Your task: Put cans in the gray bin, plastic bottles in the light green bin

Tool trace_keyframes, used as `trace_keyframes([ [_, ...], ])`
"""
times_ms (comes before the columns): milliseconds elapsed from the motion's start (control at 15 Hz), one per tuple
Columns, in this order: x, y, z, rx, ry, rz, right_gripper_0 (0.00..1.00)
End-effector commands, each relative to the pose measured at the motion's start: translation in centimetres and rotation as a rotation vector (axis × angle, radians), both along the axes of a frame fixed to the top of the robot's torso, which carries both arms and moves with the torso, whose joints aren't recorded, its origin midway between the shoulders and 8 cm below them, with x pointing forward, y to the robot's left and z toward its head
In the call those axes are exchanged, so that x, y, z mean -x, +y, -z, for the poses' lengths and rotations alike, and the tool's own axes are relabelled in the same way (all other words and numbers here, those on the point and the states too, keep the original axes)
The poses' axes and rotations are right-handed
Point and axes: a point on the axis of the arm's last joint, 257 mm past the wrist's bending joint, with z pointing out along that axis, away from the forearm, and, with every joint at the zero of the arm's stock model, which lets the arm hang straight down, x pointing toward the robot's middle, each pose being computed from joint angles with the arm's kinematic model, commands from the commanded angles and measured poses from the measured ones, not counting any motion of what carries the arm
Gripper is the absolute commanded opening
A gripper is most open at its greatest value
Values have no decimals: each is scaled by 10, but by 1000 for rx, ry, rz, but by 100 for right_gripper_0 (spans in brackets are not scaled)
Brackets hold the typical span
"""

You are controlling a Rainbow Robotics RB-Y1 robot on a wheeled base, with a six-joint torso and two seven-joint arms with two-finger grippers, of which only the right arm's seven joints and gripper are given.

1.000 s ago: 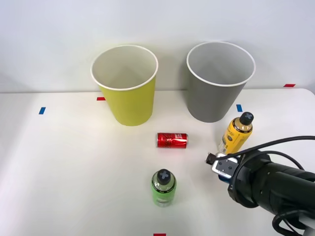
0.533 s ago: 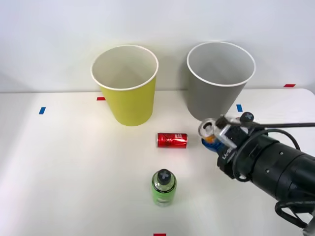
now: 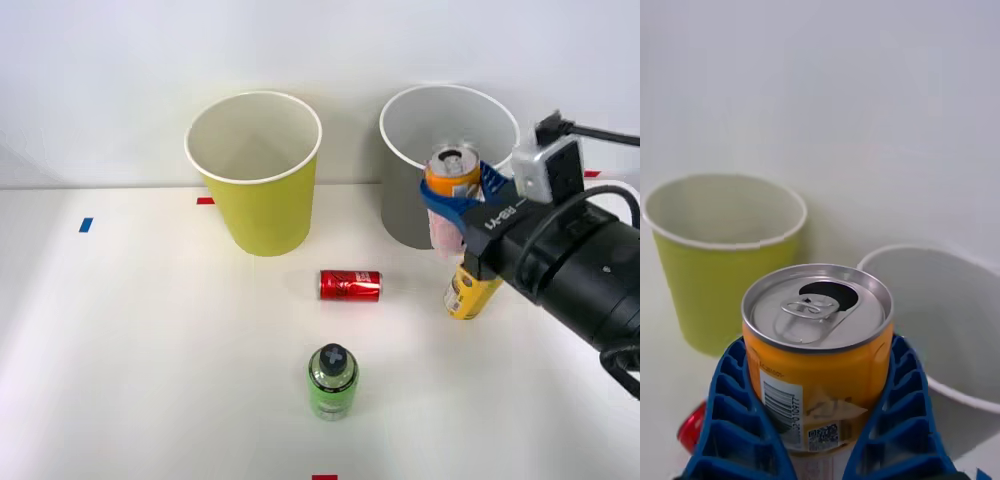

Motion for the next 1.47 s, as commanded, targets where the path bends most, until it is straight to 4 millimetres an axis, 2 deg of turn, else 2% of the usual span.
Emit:
trace_keyframes([
  [67,-27,-1,-40,-147,-71,-13,0],
  [267,-66,-7,-70,-219,-97,16,0],
  [333,-76,-10,-75,-230,-99,28,0],
  [400,-96,-16,-80,-237,-99,52,0],
  [733,-173,-30,-80,-234,-90,162,0],
  [1000,-202,-32,-70,-186,-88,219,0],
  [1267,-205,-28,-64,-174,-84,224,0],
  [1333,-205,-29,-63,-176,-80,225,5],
  [1400,-205,-29,-63,-178,-79,225,58],
  [1467,-205,-28,-63,-178,-79,223,97],
])
